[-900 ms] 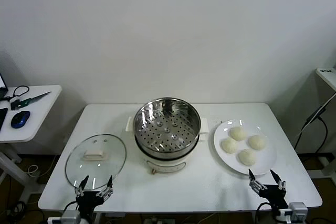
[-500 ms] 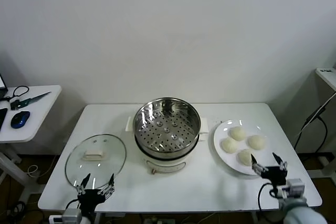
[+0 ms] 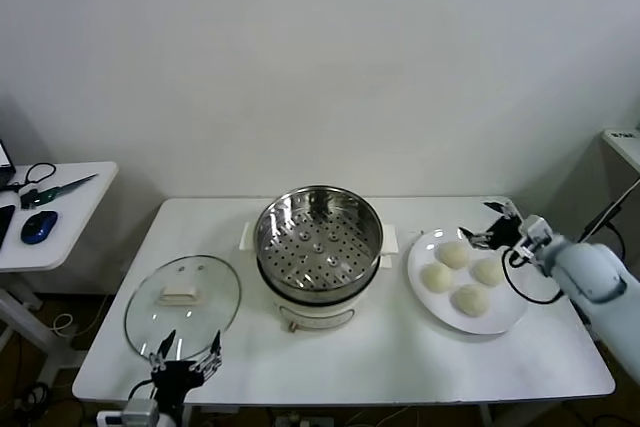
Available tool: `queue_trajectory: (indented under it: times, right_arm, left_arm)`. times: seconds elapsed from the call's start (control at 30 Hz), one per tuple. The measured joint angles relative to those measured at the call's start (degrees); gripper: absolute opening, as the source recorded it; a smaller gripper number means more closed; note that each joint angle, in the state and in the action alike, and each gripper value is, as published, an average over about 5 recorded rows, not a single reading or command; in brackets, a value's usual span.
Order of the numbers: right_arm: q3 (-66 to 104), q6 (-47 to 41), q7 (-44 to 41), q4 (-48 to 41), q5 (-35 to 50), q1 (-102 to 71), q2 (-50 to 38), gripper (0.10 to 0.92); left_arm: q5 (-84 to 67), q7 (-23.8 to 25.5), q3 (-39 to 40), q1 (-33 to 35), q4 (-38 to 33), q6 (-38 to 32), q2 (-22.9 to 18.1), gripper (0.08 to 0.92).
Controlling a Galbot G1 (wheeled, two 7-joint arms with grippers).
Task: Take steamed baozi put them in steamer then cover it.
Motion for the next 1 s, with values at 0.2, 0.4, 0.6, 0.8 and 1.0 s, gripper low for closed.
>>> queue_trajectory:
  times: [0.2, 0.4, 0.6, 0.8, 1.0]
  right_arm:
    - [-21.71, 5.05, -12.37, -8.85, -2.97, 20.6, 1.84, 0.823]
    - [-35.02, 6.77, -18.46, -15.13, -4.37, 31.35, 5.53, 0.823]
    - [-40.5, 7.05, -21.18, -20.26, -5.58, 34.43, 9.93, 0.823]
    - [-42.26, 6.57, -22.44, -24.27, -6.11, 33.96, 13.72, 0.823]
    - [-41.8, 6.59, -22.78, -27.98, -7.97, 31.7, 16.75, 0.823]
  left_arm:
    - [0.15, -0.03, 0.12, 0.36, 0.11, -0.15, -0.19, 0.823]
    - [0.13, -0.07, 0.02, 0.66, 0.08, -0.34, -0.29, 0.823]
    - [0.14, -0.21, -0.25, 0.85, 0.49, -0.48, -0.34, 0.823]
    - [0.14, -0.24, -0.35, 0.84, 0.88, -0.49, -0.37, 0.823]
    - [0.32, -0.25, -0.13, 0.72, 1.43, -0.5, -0.55, 0.823]
